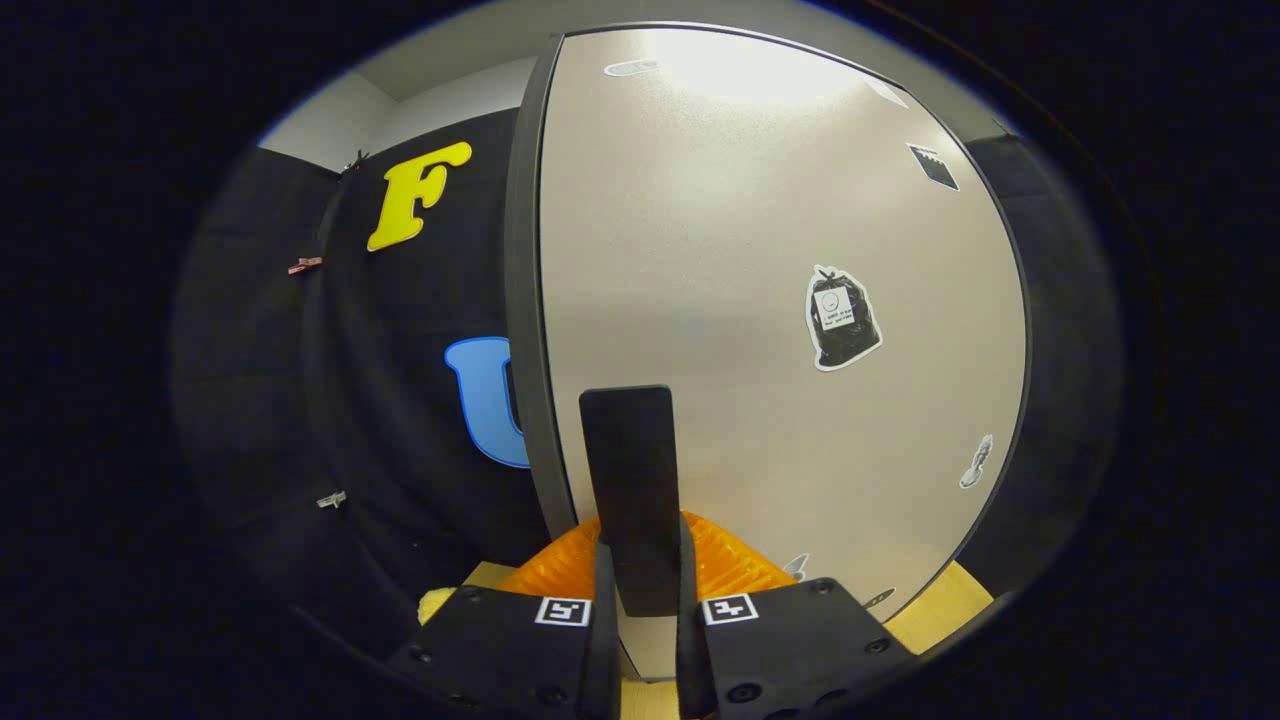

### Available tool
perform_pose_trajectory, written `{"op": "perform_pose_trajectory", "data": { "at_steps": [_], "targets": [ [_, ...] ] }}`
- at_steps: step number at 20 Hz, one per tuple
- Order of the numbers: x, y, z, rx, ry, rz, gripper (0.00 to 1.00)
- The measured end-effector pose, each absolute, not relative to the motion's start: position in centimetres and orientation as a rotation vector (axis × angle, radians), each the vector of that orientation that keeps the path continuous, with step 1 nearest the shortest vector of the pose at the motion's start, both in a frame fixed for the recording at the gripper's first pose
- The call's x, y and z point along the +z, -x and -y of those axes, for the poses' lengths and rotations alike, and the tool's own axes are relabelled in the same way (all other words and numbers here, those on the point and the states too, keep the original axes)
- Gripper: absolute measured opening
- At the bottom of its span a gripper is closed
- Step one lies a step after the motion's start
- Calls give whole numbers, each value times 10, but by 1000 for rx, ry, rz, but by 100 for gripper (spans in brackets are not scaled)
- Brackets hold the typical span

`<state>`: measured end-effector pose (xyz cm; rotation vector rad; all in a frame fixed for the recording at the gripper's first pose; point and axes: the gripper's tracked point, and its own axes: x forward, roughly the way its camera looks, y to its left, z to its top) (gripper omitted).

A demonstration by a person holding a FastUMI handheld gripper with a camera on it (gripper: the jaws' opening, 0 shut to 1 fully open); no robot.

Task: Open the shoe cabinet door, grab the shoes and put them into the shoe cabinet, then close the shoe cabinet door.

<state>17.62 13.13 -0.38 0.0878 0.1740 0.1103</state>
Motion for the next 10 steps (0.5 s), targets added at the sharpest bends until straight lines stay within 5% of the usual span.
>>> {"op": "perform_pose_trajectory", "data": {
  "at_steps": [3, 10],
  "targets": [
    [-5, -175, -132, 131, -76, -188, 15],
    [-3, -140, -126, 193, -70, -187, 15]
  ]
}}
